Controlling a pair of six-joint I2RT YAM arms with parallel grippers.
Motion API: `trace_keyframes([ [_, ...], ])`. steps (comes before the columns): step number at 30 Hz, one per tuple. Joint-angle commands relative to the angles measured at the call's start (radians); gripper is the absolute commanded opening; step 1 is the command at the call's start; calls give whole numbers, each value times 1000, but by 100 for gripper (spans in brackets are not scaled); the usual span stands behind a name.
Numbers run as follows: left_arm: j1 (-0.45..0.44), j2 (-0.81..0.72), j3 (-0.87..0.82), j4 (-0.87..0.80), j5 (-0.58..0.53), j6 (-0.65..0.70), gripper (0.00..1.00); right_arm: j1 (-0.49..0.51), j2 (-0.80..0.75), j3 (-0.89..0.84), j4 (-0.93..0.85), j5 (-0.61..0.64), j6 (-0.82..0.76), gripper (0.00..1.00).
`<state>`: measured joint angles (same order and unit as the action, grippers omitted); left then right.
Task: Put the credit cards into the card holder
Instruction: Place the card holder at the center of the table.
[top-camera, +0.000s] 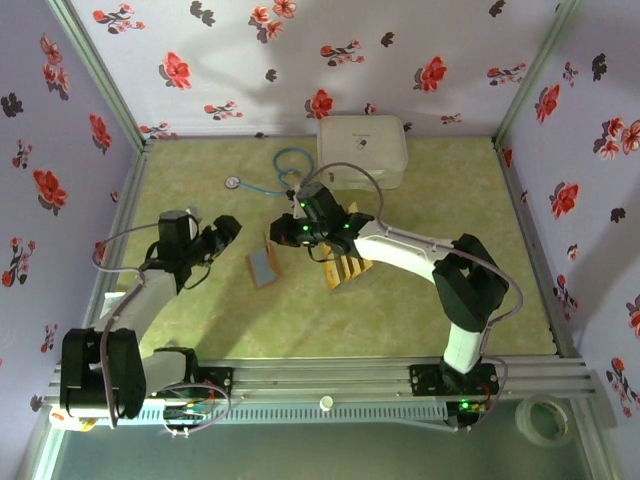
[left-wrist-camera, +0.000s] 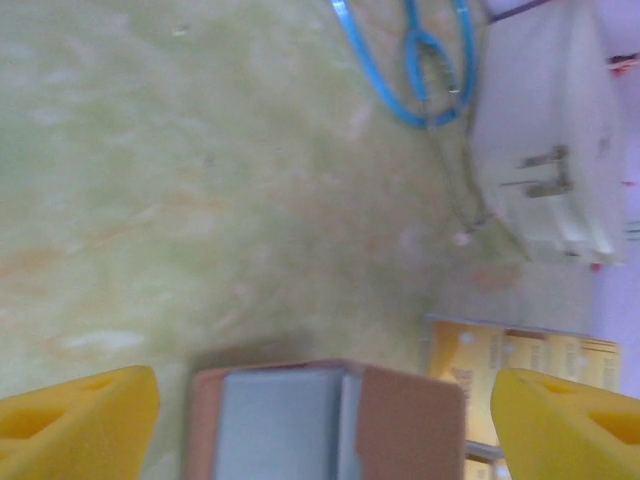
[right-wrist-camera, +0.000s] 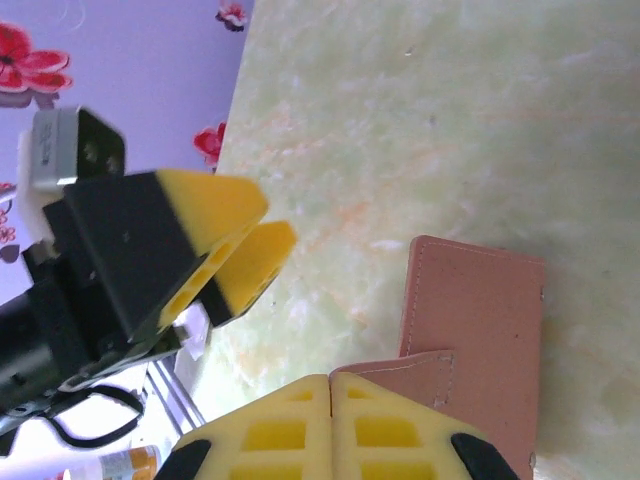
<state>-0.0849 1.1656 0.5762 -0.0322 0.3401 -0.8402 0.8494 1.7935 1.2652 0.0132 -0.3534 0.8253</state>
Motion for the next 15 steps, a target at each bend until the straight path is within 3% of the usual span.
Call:
trace_keyframes([
  [1,-11,-15,37,-237,-105,96,86,-23,-45,-59,105,-26,38,0],
  [15,-229,138,141,-337,-302,201,88,-94,-108,-217,144,-3,26,0],
])
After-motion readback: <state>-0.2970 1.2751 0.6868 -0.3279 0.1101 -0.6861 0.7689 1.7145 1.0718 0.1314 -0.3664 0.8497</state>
